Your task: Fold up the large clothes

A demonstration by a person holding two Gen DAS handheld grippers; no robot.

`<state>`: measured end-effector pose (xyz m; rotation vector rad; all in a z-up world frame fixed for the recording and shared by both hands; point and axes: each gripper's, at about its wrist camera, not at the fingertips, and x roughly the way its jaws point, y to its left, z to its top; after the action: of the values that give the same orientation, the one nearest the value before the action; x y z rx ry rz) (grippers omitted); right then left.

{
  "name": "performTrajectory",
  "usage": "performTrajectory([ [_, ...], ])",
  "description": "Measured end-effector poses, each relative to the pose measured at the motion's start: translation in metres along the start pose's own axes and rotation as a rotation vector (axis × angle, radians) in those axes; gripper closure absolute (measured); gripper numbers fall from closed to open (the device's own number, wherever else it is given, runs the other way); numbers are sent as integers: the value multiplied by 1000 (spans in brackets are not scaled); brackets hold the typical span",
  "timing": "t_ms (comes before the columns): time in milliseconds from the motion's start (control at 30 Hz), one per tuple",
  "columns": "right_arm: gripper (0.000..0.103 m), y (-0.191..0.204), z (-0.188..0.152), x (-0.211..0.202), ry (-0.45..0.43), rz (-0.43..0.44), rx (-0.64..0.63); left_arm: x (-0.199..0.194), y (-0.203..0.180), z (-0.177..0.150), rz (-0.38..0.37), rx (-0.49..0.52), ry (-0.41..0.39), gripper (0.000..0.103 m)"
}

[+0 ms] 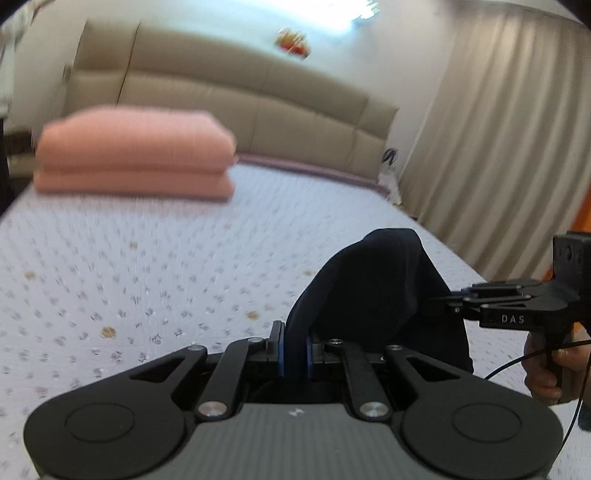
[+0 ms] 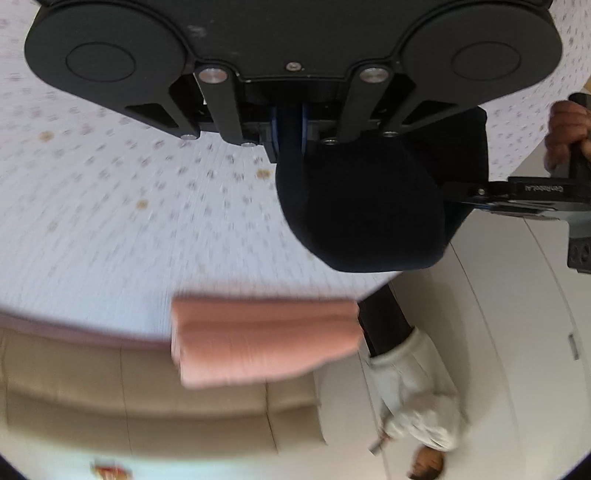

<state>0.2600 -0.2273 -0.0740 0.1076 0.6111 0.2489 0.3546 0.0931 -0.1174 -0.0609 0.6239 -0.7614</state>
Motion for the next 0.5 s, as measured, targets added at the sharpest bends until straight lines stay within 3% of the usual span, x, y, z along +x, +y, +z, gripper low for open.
performTrajectory([
  [167,91,50,-34,-95,-113,-68,-116,-78,-68,-42,55,132,-11,93],
  [267,91,77,-74,-143,-148,-112,-185,-109,-104,-86,77,204,57,93],
  [333,91,86,-103,-161,-90,-98,-182,-121,-118,-122,55,207,166,93],
  [433,90,90,-157,-181,93,-74,-146,-129,-125,-181,16,170,389,89],
  [500,73,86,-190,-191,227,-82,-104,-133,-121,-213,40,113,489,84],
])
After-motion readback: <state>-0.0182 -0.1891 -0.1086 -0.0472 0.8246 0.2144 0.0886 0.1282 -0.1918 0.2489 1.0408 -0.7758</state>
